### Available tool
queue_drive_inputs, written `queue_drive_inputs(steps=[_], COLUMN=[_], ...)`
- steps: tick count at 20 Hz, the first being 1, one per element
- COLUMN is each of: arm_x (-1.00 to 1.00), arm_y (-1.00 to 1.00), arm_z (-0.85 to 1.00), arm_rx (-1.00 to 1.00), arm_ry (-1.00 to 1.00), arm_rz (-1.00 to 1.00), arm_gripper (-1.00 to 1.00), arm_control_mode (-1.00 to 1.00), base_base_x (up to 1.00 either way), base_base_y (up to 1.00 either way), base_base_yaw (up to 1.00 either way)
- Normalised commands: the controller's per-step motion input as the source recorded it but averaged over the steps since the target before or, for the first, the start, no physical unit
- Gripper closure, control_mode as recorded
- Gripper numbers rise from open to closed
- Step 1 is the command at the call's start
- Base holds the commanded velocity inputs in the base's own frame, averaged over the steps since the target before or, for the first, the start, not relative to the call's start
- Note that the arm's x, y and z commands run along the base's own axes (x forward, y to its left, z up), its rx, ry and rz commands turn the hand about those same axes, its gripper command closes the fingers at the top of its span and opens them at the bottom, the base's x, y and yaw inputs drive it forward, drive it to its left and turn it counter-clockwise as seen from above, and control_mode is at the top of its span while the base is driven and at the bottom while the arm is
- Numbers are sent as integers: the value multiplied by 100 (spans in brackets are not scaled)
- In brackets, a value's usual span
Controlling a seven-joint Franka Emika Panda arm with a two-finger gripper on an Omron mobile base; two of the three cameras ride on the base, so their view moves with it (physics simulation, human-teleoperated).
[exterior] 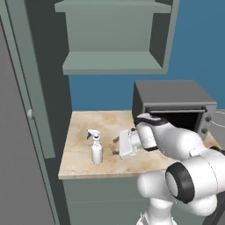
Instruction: Move the cutting board and knife to the sink. Then move spray from the cabinet to the counter.
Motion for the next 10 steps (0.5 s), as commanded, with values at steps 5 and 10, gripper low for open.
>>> queue_drive_inputs(steps=[5,10], arm_x=[-33,-36], arm_y=[-15,-16], arm_z=[38,35], arm_rx=[-9,-10], arm_ry=[13,10], arm_rz=[-23,-24], arm_gripper=[-100,-100], arm_control_mode=[-100,-100], base_base_x=[0,0], base_base_y=[0,0], base_base_yaw=[0,0])
